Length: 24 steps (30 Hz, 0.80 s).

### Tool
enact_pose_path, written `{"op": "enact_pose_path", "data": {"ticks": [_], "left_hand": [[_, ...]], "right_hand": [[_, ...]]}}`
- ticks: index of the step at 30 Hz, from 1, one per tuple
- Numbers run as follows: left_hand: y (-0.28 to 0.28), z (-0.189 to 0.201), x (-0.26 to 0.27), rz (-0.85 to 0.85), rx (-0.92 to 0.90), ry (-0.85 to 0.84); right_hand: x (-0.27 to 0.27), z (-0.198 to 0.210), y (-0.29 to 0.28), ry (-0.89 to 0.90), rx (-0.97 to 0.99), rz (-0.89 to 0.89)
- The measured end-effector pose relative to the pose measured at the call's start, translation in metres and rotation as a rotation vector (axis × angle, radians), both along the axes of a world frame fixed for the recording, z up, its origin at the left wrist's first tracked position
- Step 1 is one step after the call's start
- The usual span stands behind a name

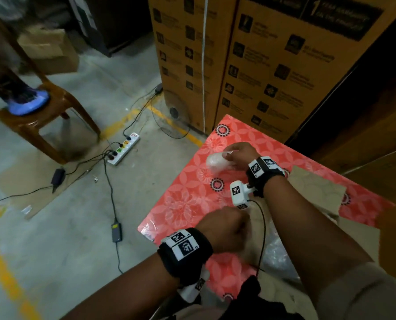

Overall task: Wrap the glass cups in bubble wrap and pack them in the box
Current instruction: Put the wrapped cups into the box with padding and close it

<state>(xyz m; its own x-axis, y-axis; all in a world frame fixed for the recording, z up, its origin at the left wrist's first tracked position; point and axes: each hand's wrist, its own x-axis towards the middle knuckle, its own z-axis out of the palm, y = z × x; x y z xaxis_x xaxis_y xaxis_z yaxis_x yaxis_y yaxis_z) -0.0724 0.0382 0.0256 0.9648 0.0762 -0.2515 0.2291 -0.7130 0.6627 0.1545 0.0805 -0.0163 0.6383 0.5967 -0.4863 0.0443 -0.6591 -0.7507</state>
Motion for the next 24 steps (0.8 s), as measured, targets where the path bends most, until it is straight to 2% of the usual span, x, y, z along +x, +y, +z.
{"op": "enact_pose_path", "data": {"ticks": [2,4,8,10,14,16,18,21,24], "left_hand": [[-0.001,0.003,0.008,0.113,0.151,0.003],[-0.002,0.008,0.016,0.251,0.189,-0.007],[0.003,0.016,0.032,0.494,0.04,-0.167],[0.002,0.016,0.042,0.54,-0.049,-0.273],[-0.015,0.017,0.074,0.334,-0.156,-0.342],[-0.03,0.014,0.087,0.221,-0.11,-0.345],[-0.046,0.011,0.096,0.183,-0.075,-0.342],[-0.069,0.004,0.107,0.154,-0.049,-0.256],[-0.087,-0.001,0.109,0.122,-0.038,-0.214]], "right_hand": [[-0.001,0.019,-0.023,0.154,0.113,-0.114],[-0.001,0.037,-0.052,0.248,0.193,-0.17],[-0.001,0.062,-0.119,0.338,0.345,-0.25],[-0.002,0.07,-0.154,0.354,0.396,-0.291],[-0.012,0.081,-0.217,0.396,0.496,-0.354],[-0.018,0.083,-0.243,0.423,0.537,-0.389],[-0.02,0.077,-0.27,0.407,0.548,-0.357],[-0.023,0.059,-0.304,0.28,0.487,-0.219],[-0.024,0.035,-0.322,0.129,0.402,-0.172]]}}
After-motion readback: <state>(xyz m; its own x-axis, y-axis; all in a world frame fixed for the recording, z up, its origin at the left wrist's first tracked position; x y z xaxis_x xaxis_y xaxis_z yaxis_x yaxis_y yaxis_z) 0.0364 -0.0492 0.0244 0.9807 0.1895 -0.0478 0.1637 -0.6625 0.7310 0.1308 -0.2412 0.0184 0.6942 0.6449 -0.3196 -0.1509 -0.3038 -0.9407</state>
